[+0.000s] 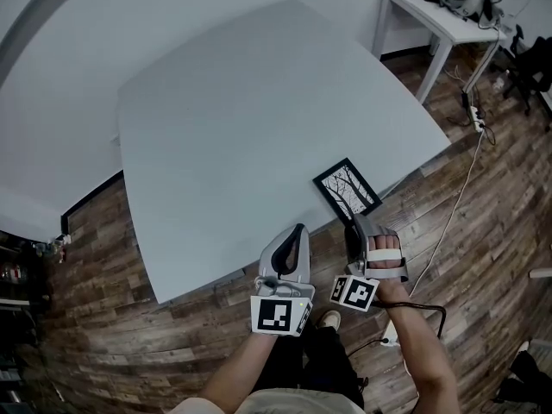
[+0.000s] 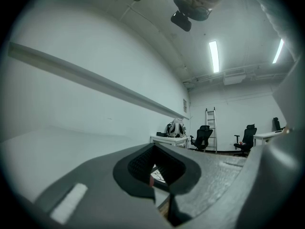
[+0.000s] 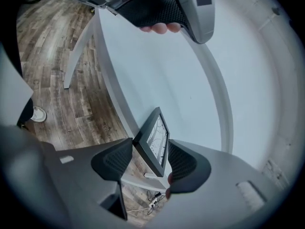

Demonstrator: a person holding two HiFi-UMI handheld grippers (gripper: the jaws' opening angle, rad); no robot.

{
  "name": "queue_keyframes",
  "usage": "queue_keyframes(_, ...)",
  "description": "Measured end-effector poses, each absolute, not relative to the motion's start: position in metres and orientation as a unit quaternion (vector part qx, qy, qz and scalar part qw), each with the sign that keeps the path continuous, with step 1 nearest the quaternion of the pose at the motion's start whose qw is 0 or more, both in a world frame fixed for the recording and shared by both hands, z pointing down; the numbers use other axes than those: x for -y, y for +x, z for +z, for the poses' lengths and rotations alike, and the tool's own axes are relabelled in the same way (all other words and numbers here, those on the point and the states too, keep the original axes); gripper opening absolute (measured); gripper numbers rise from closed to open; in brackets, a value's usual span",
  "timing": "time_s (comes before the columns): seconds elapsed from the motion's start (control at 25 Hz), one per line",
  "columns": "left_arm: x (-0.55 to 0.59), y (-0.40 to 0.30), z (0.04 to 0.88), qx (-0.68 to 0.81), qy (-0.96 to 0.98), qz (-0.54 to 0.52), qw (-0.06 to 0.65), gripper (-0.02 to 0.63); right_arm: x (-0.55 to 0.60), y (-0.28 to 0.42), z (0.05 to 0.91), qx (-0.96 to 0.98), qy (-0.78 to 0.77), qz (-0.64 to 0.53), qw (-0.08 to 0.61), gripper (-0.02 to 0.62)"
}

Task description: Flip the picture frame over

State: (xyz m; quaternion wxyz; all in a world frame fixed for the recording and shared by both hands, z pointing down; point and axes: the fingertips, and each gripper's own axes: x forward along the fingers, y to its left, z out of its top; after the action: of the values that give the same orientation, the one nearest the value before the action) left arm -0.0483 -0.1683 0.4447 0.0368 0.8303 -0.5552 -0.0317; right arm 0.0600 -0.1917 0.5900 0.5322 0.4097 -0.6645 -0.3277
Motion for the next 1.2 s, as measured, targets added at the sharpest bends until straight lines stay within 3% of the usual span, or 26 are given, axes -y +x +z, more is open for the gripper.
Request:
queue_keyframes(0.68,0.166,-0.046,0.414,0.554,0.832,-0.031,0.013,0.001,0.172,0.074,0.601,0.703,0.414,-0.241,0.526,0.284)
queue_keyframes(1.2,0.173,-0.048,0.371,0.552,0.832,-0.06,-0.007,0.0,0.149,0.076,0.501,0.781,0.51,-0.071,0.354,0.278)
